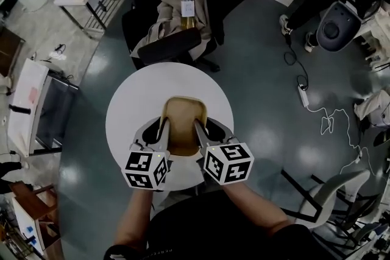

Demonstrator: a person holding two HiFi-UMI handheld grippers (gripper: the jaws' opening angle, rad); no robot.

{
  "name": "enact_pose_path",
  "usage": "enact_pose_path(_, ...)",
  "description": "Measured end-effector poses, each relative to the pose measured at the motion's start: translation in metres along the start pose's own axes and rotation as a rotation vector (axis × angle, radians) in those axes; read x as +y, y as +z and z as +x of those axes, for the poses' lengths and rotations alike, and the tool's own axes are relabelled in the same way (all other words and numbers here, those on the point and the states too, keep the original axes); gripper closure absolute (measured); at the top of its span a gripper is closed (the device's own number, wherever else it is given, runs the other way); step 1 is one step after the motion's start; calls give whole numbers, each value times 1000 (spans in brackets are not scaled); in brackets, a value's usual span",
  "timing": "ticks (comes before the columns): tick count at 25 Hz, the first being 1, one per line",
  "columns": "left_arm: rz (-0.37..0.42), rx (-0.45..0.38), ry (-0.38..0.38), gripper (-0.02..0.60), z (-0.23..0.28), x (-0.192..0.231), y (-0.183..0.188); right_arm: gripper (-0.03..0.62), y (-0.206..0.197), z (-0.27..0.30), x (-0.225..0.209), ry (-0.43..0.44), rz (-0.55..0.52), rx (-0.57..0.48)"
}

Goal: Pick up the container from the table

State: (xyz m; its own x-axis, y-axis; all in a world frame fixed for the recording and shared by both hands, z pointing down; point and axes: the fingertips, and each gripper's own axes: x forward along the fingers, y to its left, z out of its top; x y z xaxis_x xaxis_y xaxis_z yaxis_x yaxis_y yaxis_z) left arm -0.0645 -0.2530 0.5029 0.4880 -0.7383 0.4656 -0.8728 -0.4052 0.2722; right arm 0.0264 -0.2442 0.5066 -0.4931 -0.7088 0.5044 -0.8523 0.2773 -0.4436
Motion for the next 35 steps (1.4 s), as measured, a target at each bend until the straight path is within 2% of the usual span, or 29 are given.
enact_pose_path(21,75,-251,-62,538,-90,-47,64,563,55,-83,60,32,-94,-244)
enact_pose_path(27,108,-297,-86,537,-115,-61,70,565,55,-109,75,25,-122,-298)
enact_pose_path(35,110,-342,-120,532,-139,-74,68,576,52,-131,87,6,-145,-350)
